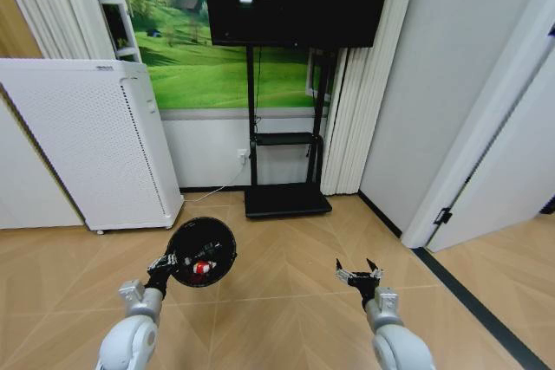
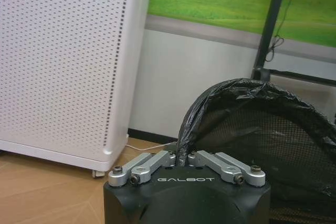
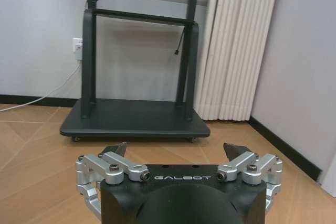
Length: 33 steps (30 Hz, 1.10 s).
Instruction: Pick up the trash bin and place the garbage on the floor into it.
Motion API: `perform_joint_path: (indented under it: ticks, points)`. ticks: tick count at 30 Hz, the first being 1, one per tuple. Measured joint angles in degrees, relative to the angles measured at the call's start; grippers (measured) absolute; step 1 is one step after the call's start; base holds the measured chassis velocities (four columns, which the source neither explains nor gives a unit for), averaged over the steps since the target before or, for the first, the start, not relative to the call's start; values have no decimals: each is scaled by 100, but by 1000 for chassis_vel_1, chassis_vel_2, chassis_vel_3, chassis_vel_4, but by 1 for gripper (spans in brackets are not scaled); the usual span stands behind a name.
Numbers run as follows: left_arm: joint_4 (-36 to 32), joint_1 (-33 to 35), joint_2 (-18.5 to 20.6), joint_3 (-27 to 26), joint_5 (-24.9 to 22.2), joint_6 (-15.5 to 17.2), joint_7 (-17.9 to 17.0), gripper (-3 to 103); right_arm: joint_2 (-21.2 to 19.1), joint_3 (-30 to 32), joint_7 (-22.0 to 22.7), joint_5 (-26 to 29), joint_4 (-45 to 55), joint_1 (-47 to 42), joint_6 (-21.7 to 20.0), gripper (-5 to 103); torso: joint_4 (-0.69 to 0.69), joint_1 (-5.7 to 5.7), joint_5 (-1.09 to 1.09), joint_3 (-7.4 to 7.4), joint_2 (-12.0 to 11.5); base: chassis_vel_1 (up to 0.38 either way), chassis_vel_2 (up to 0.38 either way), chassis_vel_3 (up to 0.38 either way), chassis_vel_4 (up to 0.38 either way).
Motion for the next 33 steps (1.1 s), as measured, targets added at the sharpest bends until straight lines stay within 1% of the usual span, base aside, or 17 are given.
perform_joint_path:
  ticks: [1,2,4,5,7,12,15,20,28,29,33]
  points:
    - [7,2,-10,-15,-5,-8,6,4,-1,-14,16,13,-10,21,6,100,1,0,-4,0,0,227,253,-186,-279]
    - [9,6,-17,-30,-12,-10,17,4,1,-43,63,55,-36,40,27,100,0,0,4,0,0,228,257,-245,-279]
    - [11,8,-20,-48,-16,-18,23,4,1,-52,94,72,-48,55,17,100,-1,0,1,0,0,228,257,-193,-248]
    - [18,12,-21,-68,-25,-19,30,4,0,-65,108,91,-48,70,12,100,2,0,-2,-1,0,230,198,-144,-169]
    - [18,12,-21,-68,-25,-19,30,4,0,-65,108,91,-48,70,12,100,2,0,-2,-1,0,230,198,-144,-169]
    - [56,10,6,-169,-89,-37,92,4,16,-89,121,47,-39,69,-28,100,0,0,2,-1,0,43,28,-36,-49]
    - [81,18,15,-204,-106,-59,140,4,38,-100,120,7,-22,43,-49,100,-2,0,2,-1,0,-35,-66,13,75]
    - [140,25,22,-246,-111,-86,181,4,52,-124,115,-55,-10,21,-70,100,-1,0,2,-1,0,40,-86,-13,86]
    - [211,14,36,-288,-121,-104,210,4,67,-150,107,-123,-68,15,-67,100,0,-1,0,-2,0,186,-150,-169,155]
    - [222,8,34,-289,-121,-107,211,4,68,-150,102,-131,-92,20,-54,100,0,-1,3,-3,0,228,-189,-202,164]
    - [246,0,20,-290,-117,-110,215,4,61,-140,33,-158,-141,36,-47,100,-1,-1,1,-4,2,158,-120,-132,124]
